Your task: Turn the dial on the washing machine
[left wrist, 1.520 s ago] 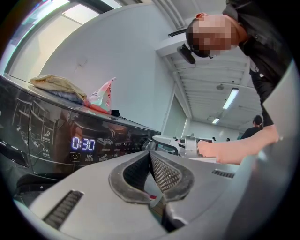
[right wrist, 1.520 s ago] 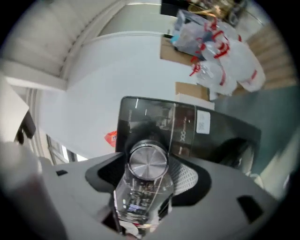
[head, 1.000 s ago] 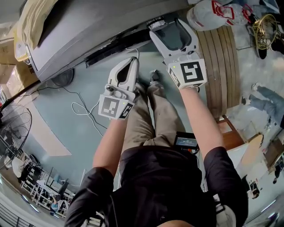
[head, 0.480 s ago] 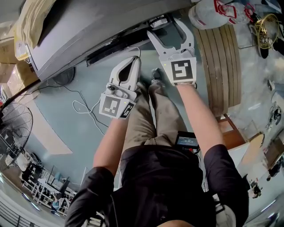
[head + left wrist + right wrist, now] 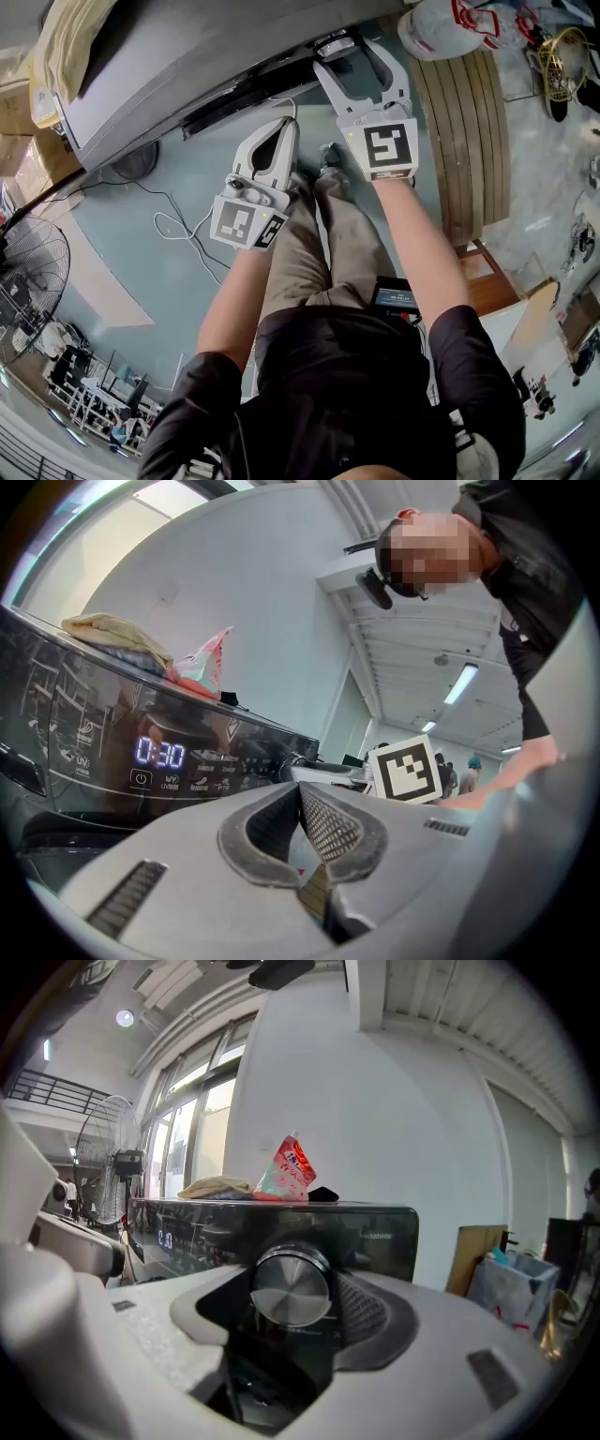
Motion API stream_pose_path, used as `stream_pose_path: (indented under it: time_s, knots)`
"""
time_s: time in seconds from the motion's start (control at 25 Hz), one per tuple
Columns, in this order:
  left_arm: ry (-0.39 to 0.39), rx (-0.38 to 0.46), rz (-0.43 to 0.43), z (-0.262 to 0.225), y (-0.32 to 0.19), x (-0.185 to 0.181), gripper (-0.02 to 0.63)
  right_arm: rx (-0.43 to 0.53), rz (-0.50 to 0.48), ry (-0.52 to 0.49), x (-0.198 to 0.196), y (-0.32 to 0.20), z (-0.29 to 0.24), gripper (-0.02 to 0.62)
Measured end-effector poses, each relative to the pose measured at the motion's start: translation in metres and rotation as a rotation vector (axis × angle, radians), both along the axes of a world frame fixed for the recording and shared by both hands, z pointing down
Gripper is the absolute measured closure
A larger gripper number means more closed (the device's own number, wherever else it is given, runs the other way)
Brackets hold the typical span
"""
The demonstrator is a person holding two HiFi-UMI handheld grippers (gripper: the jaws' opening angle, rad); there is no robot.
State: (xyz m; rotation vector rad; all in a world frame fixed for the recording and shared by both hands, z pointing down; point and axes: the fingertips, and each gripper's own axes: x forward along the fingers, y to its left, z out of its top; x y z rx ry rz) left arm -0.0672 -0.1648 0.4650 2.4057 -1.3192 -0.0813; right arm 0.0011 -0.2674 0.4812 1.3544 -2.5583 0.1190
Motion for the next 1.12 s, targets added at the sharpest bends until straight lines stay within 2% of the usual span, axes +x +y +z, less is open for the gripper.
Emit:
stream_pose_path:
  time_s: [0.24,0.44,0.72,1.12]
  knots:
    - [0.002,-0.004,-0.005,0.001,0.002,-0.003,0.611,-0.099,0.017,-0.185,0.005,-0.002,0.002,0.321]
    - [0.005,-0.002,-0.01,0.0,0.004,-0.004,0.61,-0.232,0.047,-0.391,0.009,-0.005,0.002,0.321]
    - [0.005,0.0,-0.012,-0.001,0.005,-0.003,0.611,-0.297,0.061,-0.472,0.012,-0.006,0.002,0.321]
    - [0.003,0.004,-0.018,-0.003,0.007,-0.004,0.609,-0.428,0.102,-0.688,0.016,-0.008,0.003,0.321]
